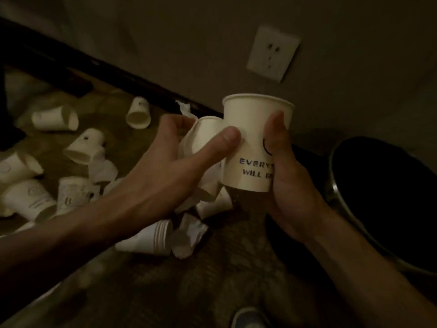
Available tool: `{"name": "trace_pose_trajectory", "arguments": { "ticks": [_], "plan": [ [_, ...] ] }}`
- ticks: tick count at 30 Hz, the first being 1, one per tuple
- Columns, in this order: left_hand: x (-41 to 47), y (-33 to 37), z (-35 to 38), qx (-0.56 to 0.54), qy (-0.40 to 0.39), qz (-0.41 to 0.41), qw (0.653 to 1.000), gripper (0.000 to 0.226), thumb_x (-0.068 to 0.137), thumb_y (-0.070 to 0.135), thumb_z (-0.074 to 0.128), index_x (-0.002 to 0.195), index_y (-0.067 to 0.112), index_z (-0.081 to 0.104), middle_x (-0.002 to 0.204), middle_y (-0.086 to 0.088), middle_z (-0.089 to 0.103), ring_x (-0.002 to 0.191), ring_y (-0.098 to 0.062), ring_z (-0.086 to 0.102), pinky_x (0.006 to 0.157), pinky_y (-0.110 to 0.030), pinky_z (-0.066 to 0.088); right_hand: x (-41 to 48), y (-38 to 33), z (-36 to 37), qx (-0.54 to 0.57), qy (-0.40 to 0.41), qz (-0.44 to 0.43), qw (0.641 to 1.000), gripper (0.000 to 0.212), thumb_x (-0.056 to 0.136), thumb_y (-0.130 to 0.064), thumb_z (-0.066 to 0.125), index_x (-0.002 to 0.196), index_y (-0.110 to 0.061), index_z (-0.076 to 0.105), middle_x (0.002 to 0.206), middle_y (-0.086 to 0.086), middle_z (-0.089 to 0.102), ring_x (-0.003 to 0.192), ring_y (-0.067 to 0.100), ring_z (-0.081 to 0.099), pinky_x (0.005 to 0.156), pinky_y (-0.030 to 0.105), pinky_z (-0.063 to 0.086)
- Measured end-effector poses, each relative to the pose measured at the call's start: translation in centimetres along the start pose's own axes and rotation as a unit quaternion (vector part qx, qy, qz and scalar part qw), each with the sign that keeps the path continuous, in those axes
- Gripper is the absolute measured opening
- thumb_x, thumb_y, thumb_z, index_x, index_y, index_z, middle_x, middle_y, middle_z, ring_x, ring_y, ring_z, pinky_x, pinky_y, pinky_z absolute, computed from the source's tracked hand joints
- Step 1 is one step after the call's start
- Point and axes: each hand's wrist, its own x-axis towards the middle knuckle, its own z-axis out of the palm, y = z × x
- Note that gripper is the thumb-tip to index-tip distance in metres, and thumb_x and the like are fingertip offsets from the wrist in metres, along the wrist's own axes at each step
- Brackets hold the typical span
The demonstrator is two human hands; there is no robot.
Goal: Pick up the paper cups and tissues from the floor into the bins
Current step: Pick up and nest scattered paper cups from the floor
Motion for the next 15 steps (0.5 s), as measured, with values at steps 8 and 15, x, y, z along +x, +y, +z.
{"name": "trace_pose_trajectory", "arguments": {
  "ticks": [8, 15],
  "plan": [
    [3.3, 10.6, 7.6, 0.031, -0.131, 0.027, 0.991, 0.089, 0.048, 0.083, 0.058, 0.122, 0.041, 0.032, 0.101, 0.018, 0.054, 0.07, 0.02, 0.059, 0.042, -0.013, 0.048, -3.7, -7.3, -6.3, 0.015, 0.099, -0.123, 0.987, 0.077, 0.075, -0.078, 0.033, 0.125, -0.026, 0.06, 0.115, 0.008, 0.072, 0.106, 0.025, 0.07, 0.082, 0.038, 0.059],
    [4.7, 7.7, 18.6, -0.014, -0.26, -0.026, 0.965, 0.08, 0.062, 0.074, 0.06, 0.126, 0.031, 0.036, 0.107, 0.009, 0.06, 0.076, 0.0, 0.07, 0.05, -0.022, 0.056, -7.6, -6.0, -15.9, -0.067, 0.256, -0.062, 0.962, 0.081, 0.08, -0.074, 0.032, 0.143, -0.025, 0.041, 0.117, 0.01, 0.07, 0.101, 0.026, 0.071, 0.08, 0.045, 0.059]
  ]
}}
